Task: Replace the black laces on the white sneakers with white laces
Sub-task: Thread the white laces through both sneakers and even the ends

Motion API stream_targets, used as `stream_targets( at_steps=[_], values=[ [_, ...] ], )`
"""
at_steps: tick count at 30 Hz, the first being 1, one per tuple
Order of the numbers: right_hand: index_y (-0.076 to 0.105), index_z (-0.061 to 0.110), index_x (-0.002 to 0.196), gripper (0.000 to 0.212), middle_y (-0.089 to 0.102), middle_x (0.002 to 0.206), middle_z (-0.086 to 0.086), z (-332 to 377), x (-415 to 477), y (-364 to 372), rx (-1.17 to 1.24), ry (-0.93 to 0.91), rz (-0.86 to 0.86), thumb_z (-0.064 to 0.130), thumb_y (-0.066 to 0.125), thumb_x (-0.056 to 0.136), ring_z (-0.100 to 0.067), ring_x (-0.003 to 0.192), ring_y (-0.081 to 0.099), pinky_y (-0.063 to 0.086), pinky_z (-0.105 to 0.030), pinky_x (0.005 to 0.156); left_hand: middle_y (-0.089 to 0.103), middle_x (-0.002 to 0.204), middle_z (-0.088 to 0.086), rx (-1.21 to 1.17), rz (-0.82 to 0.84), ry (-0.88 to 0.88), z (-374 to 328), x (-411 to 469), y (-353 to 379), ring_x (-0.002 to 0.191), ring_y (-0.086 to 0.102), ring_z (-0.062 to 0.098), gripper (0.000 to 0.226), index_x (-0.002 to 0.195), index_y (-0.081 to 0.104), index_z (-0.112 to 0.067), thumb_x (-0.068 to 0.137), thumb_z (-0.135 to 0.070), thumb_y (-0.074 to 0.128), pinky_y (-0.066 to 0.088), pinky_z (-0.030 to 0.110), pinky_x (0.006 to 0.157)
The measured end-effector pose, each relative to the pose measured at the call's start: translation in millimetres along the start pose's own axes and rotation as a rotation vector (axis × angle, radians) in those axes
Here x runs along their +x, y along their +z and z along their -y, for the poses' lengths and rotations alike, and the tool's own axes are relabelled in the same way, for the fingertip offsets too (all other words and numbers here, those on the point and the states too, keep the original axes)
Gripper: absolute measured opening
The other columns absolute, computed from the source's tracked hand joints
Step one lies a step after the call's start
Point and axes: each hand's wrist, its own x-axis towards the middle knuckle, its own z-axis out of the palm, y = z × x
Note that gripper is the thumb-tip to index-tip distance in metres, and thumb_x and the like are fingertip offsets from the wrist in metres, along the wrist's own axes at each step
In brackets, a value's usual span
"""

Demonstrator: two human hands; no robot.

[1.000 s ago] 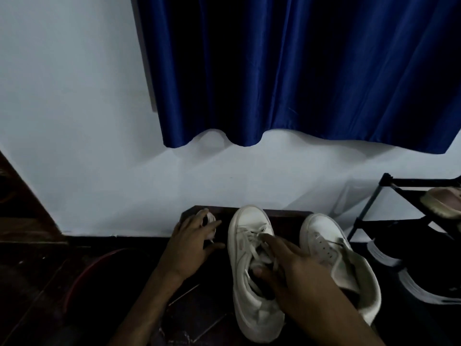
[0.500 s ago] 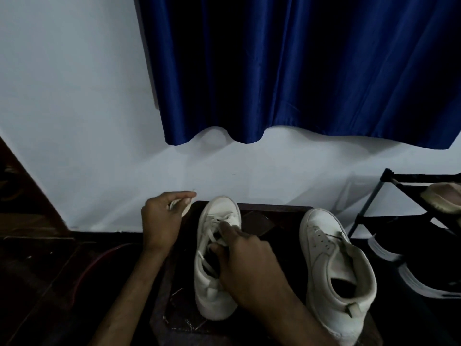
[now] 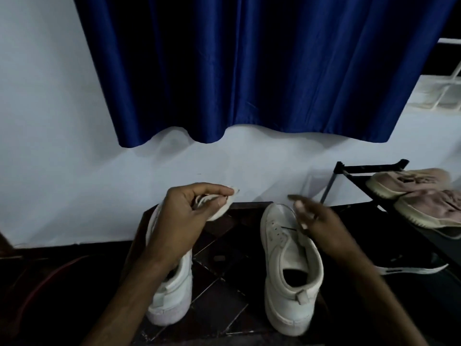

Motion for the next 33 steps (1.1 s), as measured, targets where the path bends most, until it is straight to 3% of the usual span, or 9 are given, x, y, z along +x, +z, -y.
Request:
stream_targets(
  at_steps=[3, 8, 12, 15, 17, 21, 25, 28, 33],
  values=[
    [0.065, 0.012, 0.125, 0.029, 0.058, 0.135, 0.005, -21, -1, 35, 0.308, 0.068, 0.030, 0.017, 0.050, 0.101, -0.004, 0.128, 0.048, 0.032, -0.018, 0.110, 0.077, 0.098, -0.005, -0.022, 0.007, -0.053, 4, 2, 8, 0.101, 0.070, 0.011, 0.021, 0.093, 0.078, -0.014, 0.086, 0.003, 0.068, 0.052, 0.022, 0.093],
    [0.068, 0.018, 0.123, 0.028, 0.050, 0.146, 0.002, -12, -10, 77, 0.278, -0.002, 0.084, 0.013, 0.052, 0.100, -0.005, 0.137, 0.040, 0.027, -0.019, 0.114, 0.077, 0.102, -0.001, -0.057, 0.025, -0.124, 9, -1, 12, 0.105, 0.070, 0.014, 0.023, 0.098, 0.076, -0.010, 0.085, 0.007, 0.066, 0.051, 0.027, 0.096],
    [0.069, 0.023, 0.118, 0.025, 0.060, 0.130, 0.011, 5, -17, 84, 0.201, -0.167, -0.002, 0.018, 0.054, 0.100, 0.004, 0.128, 0.047, 0.034, -0.021, 0.111, 0.076, 0.107, 0.001, -0.136, 0.085, -0.189, 9, -3, 14, 0.107, 0.069, 0.017, 0.030, 0.106, 0.073, -0.008, 0.084, 0.011, 0.065, 0.053, 0.023, 0.094],
    [0.069, 0.016, 0.117, 0.023, 0.070, 0.114, 0.007, 25, -13, 71, 0.351, -0.203, 0.016, 0.022, 0.055, 0.100, -0.001, 0.114, 0.060, 0.045, -0.028, 0.104, 0.076, 0.105, 0.004, -0.181, 0.100, -0.194, 9, -1, 13, 0.103, 0.070, 0.017, 0.028, 0.106, 0.072, -0.005, 0.085, 0.010, 0.064, 0.054, 0.018, 0.086],
    [0.071, 0.012, 0.115, 0.025, 0.074, 0.106, 0.000, 35, -11, 67, 0.448, -0.204, 0.094, 0.025, 0.057, 0.099, -0.011, 0.103, 0.068, 0.051, -0.029, 0.093, 0.076, 0.104, 0.007, -0.175, 0.116, -0.190, 10, 0, 14, 0.101, 0.071, 0.017, 0.026, 0.106, 0.071, -0.004, 0.085, 0.010, 0.063, 0.054, 0.018, 0.083],
    [0.074, 0.007, 0.103, 0.015, 0.074, 0.082, -0.007, 40, -9, 71, 0.497, -0.258, 0.105, 0.013, 0.069, 0.090, -0.010, 0.072, 0.066, 0.051, -0.021, 0.067, 0.076, 0.095, 0.011, -0.176, 0.088, -0.221, 11, 3, 16, 0.086, 0.072, 0.018, 0.024, 0.109, 0.066, -0.007, 0.087, 0.003, 0.064, 0.057, 0.024, 0.074],
    [0.074, 0.002, 0.095, 0.017, 0.072, 0.077, -0.012, 30, -3, 74, 0.661, -0.171, 0.089, 0.012, 0.074, 0.081, -0.012, 0.067, 0.063, 0.049, -0.024, 0.061, 0.075, 0.076, 0.008, 0.060, -0.014, -0.204, 11, 5, 19, 0.067, 0.072, 0.022, 0.010, 0.098, 0.068, -0.011, 0.089, -0.014, 0.068, 0.060, 0.034, 0.060],
    [0.075, 0.009, 0.090, 0.024, 0.073, 0.075, -0.008, 22, 4, 70, 0.665, -0.137, 0.044, 0.024, 0.076, 0.071, -0.010, 0.062, 0.061, 0.048, -0.026, 0.059, 0.070, 0.058, 0.002, 0.358, -0.065, -0.137, 12, 7, 20, 0.045, 0.063, 0.011, 0.013, 0.083, 0.072, -0.017, 0.093, -0.024, 0.065, 0.049, 0.017, 0.047],
    [0.078, 0.013, 0.092, 0.024, 0.076, 0.080, -0.005, 11, 11, 70, 0.598, -0.160, 0.028, 0.031, 0.075, 0.076, -0.008, 0.065, 0.063, 0.048, -0.026, 0.060, 0.071, 0.073, -0.012, 0.414, -0.163, -0.102, 14, 7, 21, 0.049, 0.061, 0.002, 0.015, 0.093, 0.075, -0.026, 0.096, -0.025, 0.060, 0.041, 0.007, 0.049]
  ],
)
